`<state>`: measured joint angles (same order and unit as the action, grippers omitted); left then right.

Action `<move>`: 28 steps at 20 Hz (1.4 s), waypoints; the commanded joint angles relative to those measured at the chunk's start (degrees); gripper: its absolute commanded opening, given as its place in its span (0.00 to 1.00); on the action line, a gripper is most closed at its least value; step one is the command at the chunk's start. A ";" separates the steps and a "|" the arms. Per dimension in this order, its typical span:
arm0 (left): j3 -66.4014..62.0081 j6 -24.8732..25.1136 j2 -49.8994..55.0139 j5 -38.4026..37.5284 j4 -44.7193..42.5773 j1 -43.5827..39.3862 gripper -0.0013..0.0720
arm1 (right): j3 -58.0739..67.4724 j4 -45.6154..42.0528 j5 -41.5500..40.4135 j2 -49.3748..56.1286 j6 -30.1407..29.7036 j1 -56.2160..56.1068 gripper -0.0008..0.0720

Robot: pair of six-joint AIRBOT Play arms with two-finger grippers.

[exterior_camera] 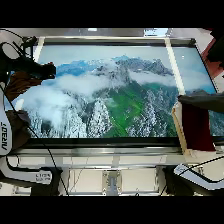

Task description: Fold the shirts.

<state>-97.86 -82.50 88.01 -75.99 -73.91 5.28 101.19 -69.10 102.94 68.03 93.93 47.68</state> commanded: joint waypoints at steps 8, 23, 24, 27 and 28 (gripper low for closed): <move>0.00 0.48 0.02 -1.97 5.51 -0.02 0.03 | -29.77 -22.47 2.45 -2.49 0.57 -8.15 0.05; 0.00 0.44 0.02 1.55 6.51 0.00 0.05 | -20.55 25.33 -26.77 -8.28 -11.15 -9.46 0.67; 0.00 -0.35 0.02 1.01 6.97 0.00 0.05 | -20.92 34.95 -32.63 -8.74 -16.87 -12.26 0.67; 0.00 -0.39 0.02 -2.03 11.74 -0.02 0.05 | -21.59 37.51 -37.57 -8.39 -28.24 -27.26 0.67; 0.00 -0.35 0.02 -2.60 13.46 -0.04 0.05 | -22.95 32.96 -39.85 -8.28 -29.92 -34.01 0.67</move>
<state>-97.86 -82.50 88.01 -76.71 -64.60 5.28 79.22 -43.53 73.43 60.01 74.26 26.17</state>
